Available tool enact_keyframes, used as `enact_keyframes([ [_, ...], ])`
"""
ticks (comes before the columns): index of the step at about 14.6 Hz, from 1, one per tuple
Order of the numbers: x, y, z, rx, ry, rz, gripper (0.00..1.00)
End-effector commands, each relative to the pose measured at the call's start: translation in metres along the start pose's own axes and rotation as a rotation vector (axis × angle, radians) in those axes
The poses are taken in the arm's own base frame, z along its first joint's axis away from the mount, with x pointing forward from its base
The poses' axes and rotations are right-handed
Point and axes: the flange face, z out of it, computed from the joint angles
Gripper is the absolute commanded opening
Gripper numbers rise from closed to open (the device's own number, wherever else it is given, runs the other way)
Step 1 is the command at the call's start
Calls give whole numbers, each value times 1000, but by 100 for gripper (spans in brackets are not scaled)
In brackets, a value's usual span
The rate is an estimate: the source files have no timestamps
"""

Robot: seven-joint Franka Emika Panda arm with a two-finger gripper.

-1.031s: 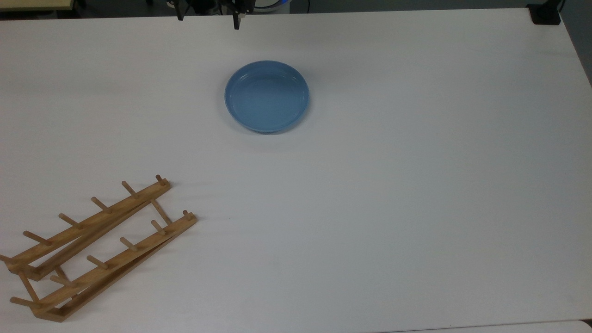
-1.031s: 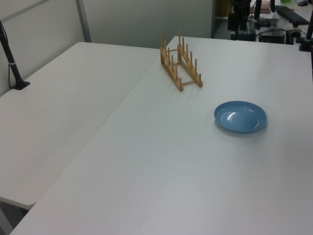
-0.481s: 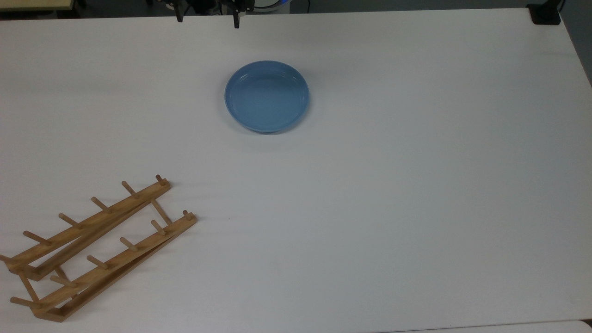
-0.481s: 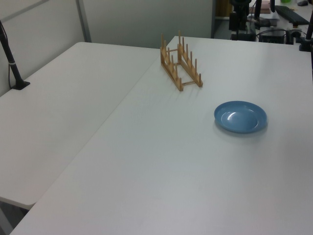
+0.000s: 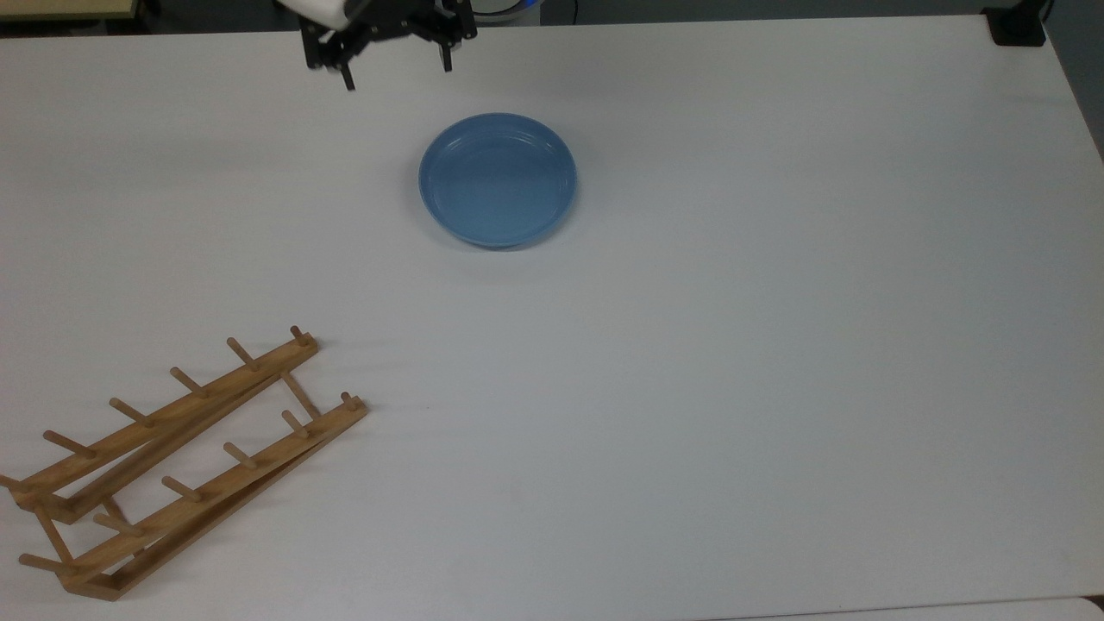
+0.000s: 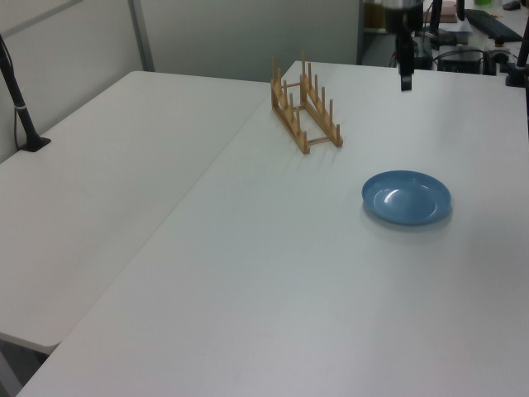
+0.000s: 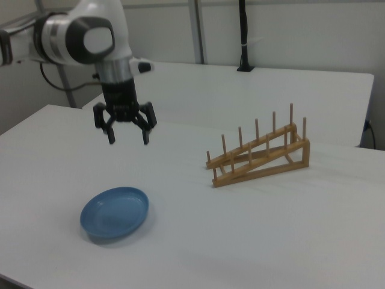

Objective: Place plate in plate rack
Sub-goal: 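Move the gripper down over the rim of the blue plate, then close the gripper on the blue plate's rim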

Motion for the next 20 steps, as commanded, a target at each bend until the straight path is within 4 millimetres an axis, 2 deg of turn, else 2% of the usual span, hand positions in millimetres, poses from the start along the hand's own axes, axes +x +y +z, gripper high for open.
enact_keyframes([
  [1, 6, -1, 66, 12, -71, -211, 100],
  [3, 18, 1, 96, 3, -119, -243, 98],
  [5, 31, 0, 125, -4, -150, -264, 89],
  [8, 45, -5, 155, 2, -175, -284, 65],
  [9, 51, -12, 163, -5, -183, -304, 55],
  [12, 58, -17, 191, -18, -234, -323, 52],
  [14, 60, -18, 195, -22, -240, -328, 47],
  [19, 66, -15, 214, -37, -248, -334, 45],
  [20, 67, -14, 218, -37, -252, -327, 42],
])
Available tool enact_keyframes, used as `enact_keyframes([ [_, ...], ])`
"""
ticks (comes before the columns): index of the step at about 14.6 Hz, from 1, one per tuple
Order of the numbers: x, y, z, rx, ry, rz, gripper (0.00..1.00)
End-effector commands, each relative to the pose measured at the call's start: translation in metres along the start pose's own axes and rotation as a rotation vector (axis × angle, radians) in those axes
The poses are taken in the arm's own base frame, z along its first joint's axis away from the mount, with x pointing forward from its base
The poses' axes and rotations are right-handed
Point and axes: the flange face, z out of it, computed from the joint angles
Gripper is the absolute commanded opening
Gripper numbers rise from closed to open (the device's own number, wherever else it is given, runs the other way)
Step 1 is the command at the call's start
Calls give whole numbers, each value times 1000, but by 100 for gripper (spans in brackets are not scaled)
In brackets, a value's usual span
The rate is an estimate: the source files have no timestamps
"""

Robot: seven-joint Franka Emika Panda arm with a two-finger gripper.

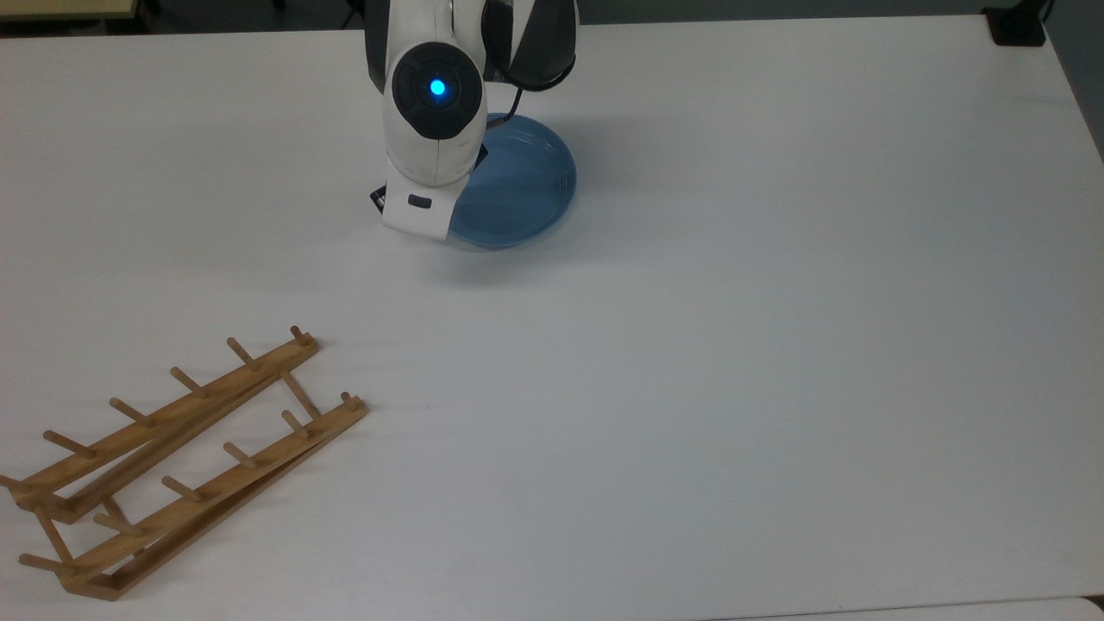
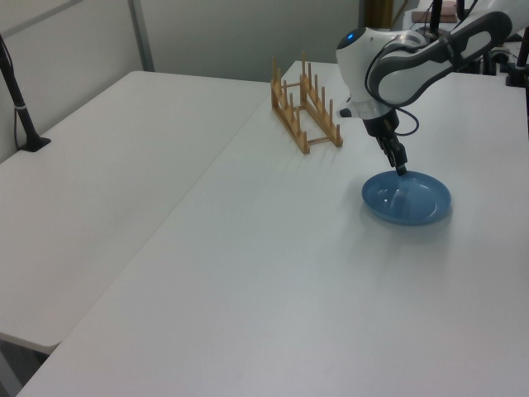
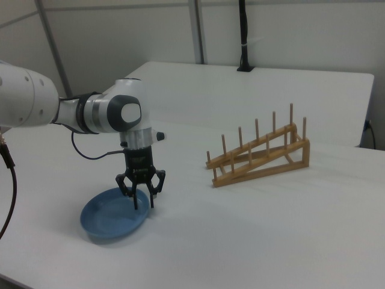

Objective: Place plate in plate rack
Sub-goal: 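Close the gripper on the blue plate's rim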

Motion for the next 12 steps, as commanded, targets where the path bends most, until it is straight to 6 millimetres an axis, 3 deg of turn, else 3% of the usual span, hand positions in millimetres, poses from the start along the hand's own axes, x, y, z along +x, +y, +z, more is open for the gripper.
enact_keyframes([
  [1, 9, 3, 10, -31, 9, 19, 38],
  [6, 8, 6, 3, -24, 23, 46, 2],
  [9, 5, 9, -13, -33, 43, 59, 0],
  [12, -5, 18, -59, -50, 70, 82, 0],
])
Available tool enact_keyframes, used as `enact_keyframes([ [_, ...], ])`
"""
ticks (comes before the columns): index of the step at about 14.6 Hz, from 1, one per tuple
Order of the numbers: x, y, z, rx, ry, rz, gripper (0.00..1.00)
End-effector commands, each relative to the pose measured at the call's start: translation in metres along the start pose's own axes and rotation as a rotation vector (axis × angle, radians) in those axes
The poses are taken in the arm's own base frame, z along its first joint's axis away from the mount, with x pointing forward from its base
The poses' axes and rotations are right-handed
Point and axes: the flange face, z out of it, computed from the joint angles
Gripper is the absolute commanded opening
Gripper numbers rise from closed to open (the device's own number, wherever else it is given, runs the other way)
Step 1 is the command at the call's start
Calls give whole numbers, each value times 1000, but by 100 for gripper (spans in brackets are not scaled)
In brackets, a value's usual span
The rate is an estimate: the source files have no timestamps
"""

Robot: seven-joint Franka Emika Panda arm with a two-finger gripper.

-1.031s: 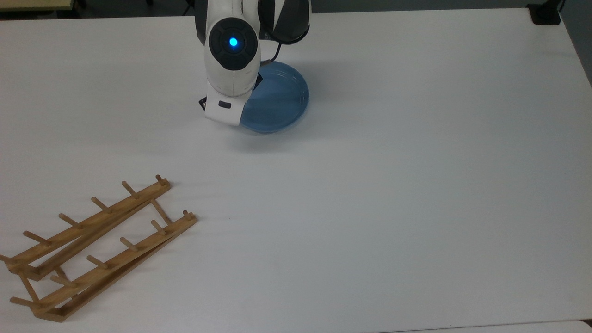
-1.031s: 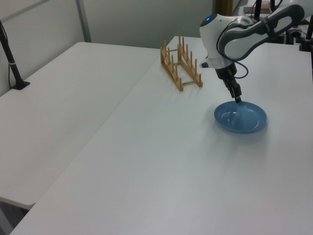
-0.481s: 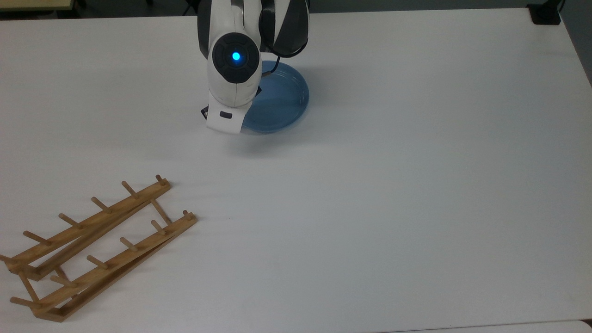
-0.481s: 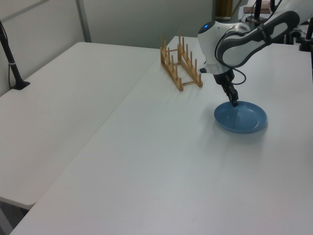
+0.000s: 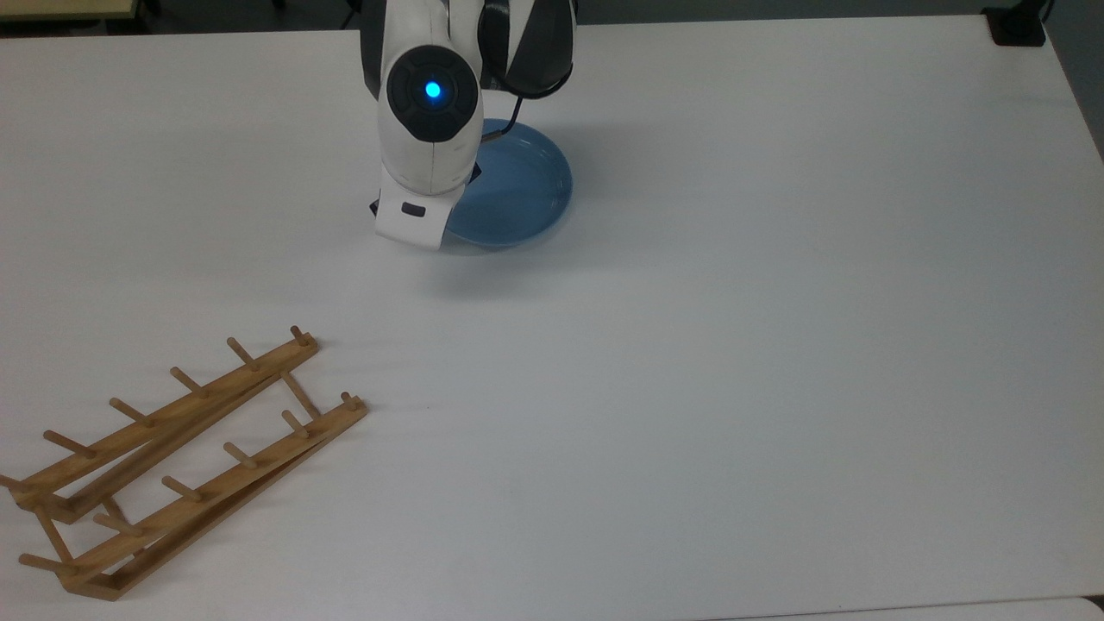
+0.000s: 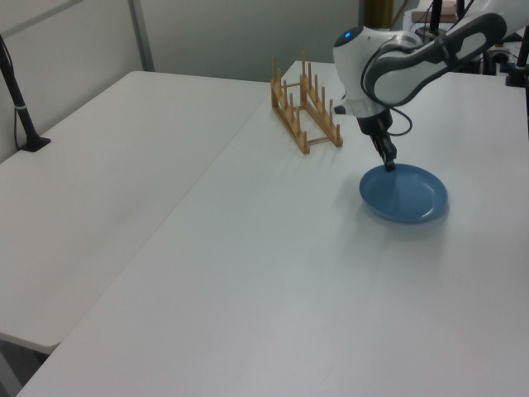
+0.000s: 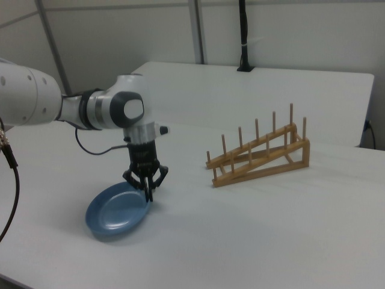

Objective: Place plate in plate rack
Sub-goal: 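Close the gripper on the blue plate's rim, then lift the plate and tilt it upright, carrying it toward the rack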

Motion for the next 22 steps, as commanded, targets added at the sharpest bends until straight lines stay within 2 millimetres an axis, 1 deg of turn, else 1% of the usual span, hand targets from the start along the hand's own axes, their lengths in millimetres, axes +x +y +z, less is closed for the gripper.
enact_keyframes([
  [1, -13, 13, -62, -33, 43, 56, 0],
  [3, -26, 25, -104, -55, 97, 88, 0],
  [5, -40, 39, -136, -86, 154, 122, 0],
  [8, -75, 77, -179, -137, 244, 205, 0],
  [9, -87, 93, -196, -166, 291, 239, 0],
  [10, -99, 108, -209, -203, 346, 271, 0],
  [12, -113, 132, -222, -264, 457, 379, 0],
  [13, -117, 143, -225, -293, 510, 436, 0],
  [15, -124, 163, -227, -336, 598, 516, 0],
  [17, -136, 186, -224, -380, 672, 588, 0],
  [19, -140, 200, -222, -403, 735, 670, 0],
  [20, -144, 204, -221, -415, 738, 718, 0],
  [21, -146, 205, -221, -434, 731, 761, 0],
  [22, -146, 206, -220, -454, 732, 843, 0],
])
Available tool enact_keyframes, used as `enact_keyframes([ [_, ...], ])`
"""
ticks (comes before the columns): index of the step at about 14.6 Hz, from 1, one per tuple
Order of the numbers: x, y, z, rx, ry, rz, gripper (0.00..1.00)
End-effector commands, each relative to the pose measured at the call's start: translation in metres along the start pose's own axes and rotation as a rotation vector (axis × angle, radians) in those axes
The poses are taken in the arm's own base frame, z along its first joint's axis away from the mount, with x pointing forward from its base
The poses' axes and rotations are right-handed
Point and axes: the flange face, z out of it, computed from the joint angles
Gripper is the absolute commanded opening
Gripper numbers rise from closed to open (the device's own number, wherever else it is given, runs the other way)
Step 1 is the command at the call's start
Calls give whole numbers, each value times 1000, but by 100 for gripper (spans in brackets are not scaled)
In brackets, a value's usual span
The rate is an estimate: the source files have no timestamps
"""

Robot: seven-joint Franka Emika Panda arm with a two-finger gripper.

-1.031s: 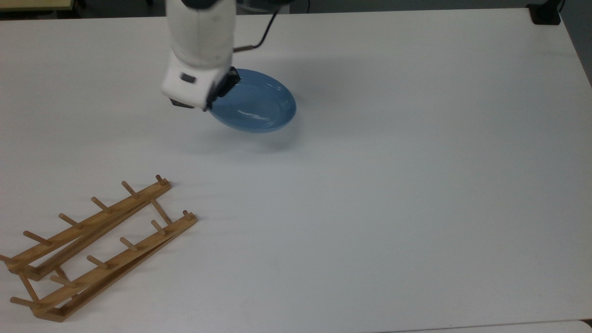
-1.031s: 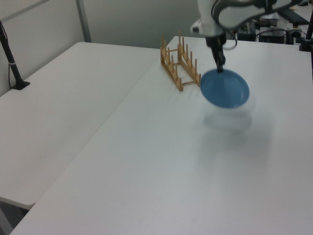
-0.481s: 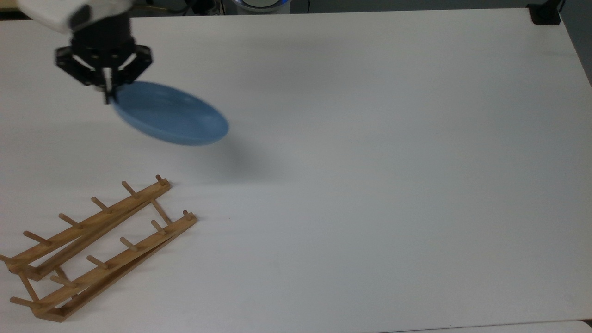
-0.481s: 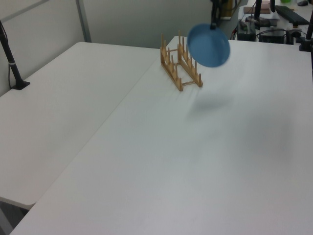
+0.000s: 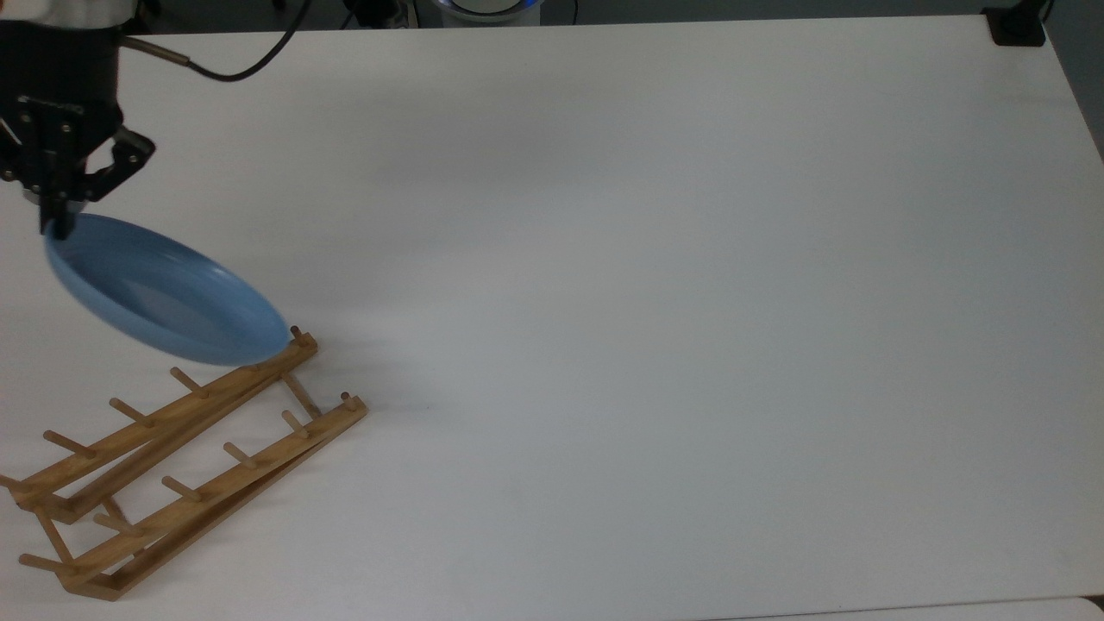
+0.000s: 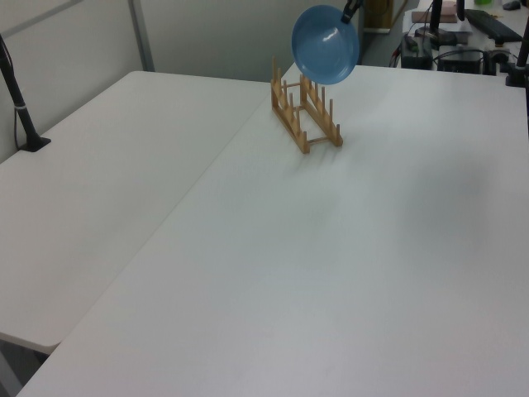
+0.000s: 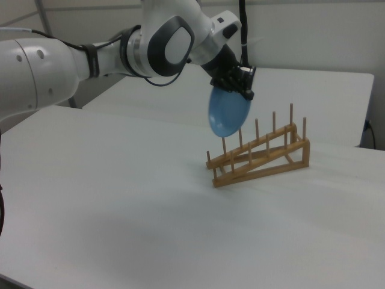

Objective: Place plate in plate rack
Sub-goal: 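Lift the plate and tilt it upright, carrying it toward the rack, then lower the upright plate between the rack's pegs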

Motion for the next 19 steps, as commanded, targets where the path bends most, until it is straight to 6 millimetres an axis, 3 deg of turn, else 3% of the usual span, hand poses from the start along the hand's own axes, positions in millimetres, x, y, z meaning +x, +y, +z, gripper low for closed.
enact_keyframes([
  [1, 3, 1, -3, -120, 29, 177, 0],
  [6, 1, -9, 21, -219, 80, 287, 0],
  [16, -2, -34, 71, -241, 116, 209, 0],
  [19, -1, -41, 76, -261, 150, 174, 0],
])
